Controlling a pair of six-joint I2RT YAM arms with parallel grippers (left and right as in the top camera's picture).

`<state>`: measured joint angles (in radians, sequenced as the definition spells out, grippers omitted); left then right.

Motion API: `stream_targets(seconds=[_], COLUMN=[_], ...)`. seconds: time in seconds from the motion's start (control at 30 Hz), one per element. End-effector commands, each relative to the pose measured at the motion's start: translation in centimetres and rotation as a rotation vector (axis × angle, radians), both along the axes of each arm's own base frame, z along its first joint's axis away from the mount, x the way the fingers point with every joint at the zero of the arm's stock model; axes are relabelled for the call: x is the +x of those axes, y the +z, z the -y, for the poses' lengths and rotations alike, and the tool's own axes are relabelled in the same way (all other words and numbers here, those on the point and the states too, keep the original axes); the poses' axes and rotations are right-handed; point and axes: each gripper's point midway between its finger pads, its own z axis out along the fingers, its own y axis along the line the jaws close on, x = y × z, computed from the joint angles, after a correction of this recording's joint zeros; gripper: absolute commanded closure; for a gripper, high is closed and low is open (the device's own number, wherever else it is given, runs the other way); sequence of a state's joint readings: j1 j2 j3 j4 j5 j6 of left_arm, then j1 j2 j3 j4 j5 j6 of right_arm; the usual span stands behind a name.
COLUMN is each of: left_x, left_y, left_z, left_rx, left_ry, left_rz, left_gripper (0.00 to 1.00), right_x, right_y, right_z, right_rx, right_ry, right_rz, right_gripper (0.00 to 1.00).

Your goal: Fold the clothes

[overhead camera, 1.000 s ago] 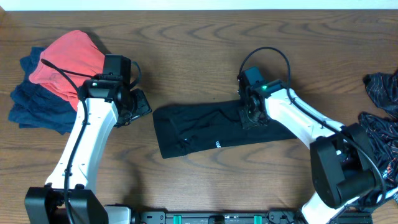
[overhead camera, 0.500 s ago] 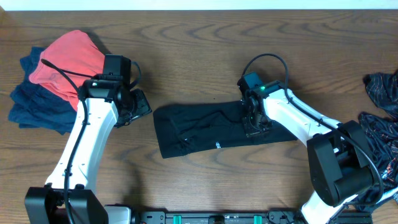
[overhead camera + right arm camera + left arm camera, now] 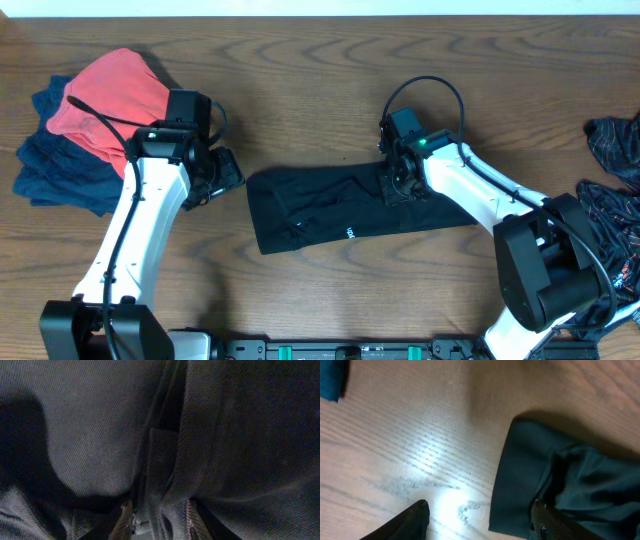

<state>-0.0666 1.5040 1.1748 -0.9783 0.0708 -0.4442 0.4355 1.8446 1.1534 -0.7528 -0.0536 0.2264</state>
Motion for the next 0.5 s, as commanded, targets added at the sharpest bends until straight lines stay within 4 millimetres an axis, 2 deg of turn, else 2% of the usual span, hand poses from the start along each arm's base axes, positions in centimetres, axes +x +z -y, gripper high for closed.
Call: stream_targets(seconds=[0.0,0.07,0.2,0.23,0.27,0.37,0.47], left_x=[-0.3,-0.6,-1.4,-1.7,-1.9,-2.6,-3.1], left_y=[-0.2,-0.7,-2.7,-3.5,-4.1,-6.2,-7.9], left_z=[-0.1,0.8,2.6,3.2,3.8,5.5,6.7], left_rx=[0.000,-0.045,-0.151,-0.184,-0.216,-0.323,-0.398], left_ry=[-0.008,-0.049,-0.085,-0.095,-0.106,-0.137,-0.152], left_rz=[-0.019,-0.028,-0.047,-0.050,-0.052,-0.051,-0.034], left_gripper=[0.32,0.31,0.28,0.27,0.26,0.23,0.22], right_x=[-0.6,-0.1,1.4,1.8,2.2,2.8,2.9], right_y=[0.1,0.9,4.4,5.3,6.4,8.7,9.6], right_z=[-0.4,0.5,1.4,1.6,1.9,3.0,3.8], right_rx=[0.015,-0.018,-0.003,0.007,0.020,0.044,0.050], right_ry=[0.014,-0.014,-0.052,-0.063,-0.075,-0.108,-0.132], right_rz=[-0.019,0.014,0.119,0.146,0.178,0.240,0.260], right_gripper=[0.66,0.64,0.57,0.46,0.30,0.27,0.27])
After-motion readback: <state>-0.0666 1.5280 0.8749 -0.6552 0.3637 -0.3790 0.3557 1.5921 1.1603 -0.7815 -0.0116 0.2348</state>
